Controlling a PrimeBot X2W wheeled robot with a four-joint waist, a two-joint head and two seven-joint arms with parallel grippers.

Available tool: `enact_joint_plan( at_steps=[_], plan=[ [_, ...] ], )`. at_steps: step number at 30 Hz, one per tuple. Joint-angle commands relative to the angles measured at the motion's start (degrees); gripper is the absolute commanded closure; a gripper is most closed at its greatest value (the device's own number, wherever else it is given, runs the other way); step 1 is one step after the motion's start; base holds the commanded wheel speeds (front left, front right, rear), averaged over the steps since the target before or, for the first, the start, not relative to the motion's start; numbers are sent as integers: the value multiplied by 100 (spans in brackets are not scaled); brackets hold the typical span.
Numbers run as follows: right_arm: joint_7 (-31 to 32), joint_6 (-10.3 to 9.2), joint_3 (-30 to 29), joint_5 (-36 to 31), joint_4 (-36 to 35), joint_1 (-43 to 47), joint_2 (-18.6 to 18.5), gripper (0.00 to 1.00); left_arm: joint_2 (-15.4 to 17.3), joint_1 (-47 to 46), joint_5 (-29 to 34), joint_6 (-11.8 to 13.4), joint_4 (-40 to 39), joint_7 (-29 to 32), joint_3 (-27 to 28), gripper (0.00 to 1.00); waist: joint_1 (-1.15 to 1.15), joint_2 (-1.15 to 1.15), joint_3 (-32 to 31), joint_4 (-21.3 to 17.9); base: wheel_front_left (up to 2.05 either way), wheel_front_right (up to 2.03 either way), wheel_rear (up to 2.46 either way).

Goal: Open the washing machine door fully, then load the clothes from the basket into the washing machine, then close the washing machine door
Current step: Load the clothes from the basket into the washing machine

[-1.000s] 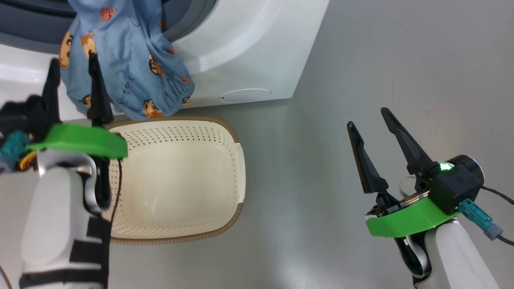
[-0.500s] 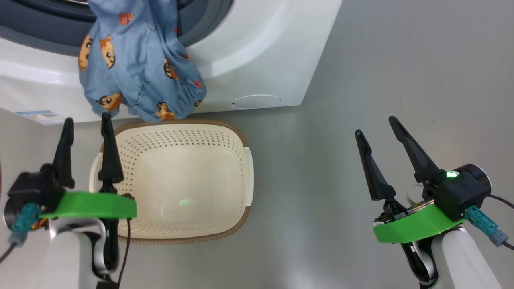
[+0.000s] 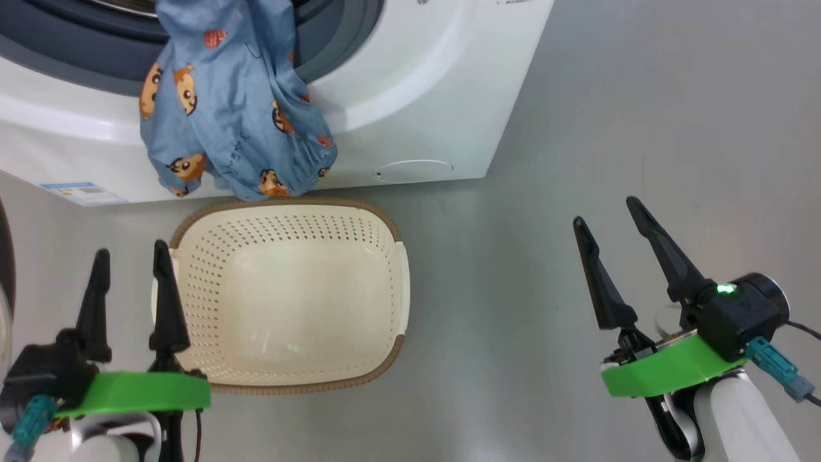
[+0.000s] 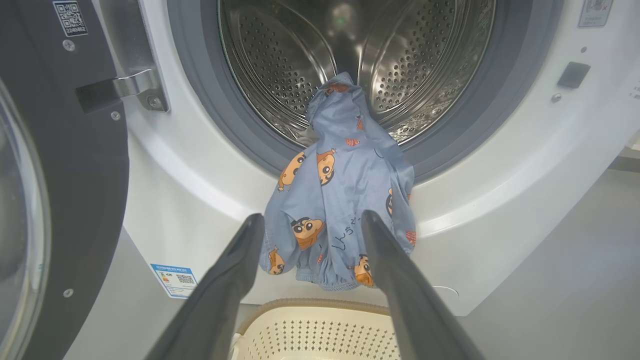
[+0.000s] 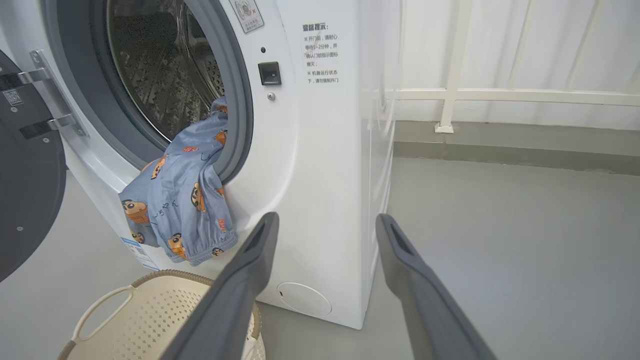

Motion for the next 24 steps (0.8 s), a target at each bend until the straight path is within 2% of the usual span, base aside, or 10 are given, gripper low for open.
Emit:
enact_joint_plan(
  at_steps=[1, 16, 24],
  plan=[
    [-27, 9, 99, -24, -141, 135, 15, 0, 100, 100, -41, 65, -179, -36, 210, 0, 0, 0, -44, 20, 0, 0, 0],
    [-27, 9, -54, 12, -168, 351, 82, 0, 99, 625, -159, 272, -487, -36, 100, 0, 0, 0, -138, -2, 0, 0, 0],
    [-27, 9, -91, 8, -207, 381, 111, 0, 99, 732, -122, 275, -540, -36, 198, 0, 0, 0, -80, -62, 0, 0, 0]
  ],
)
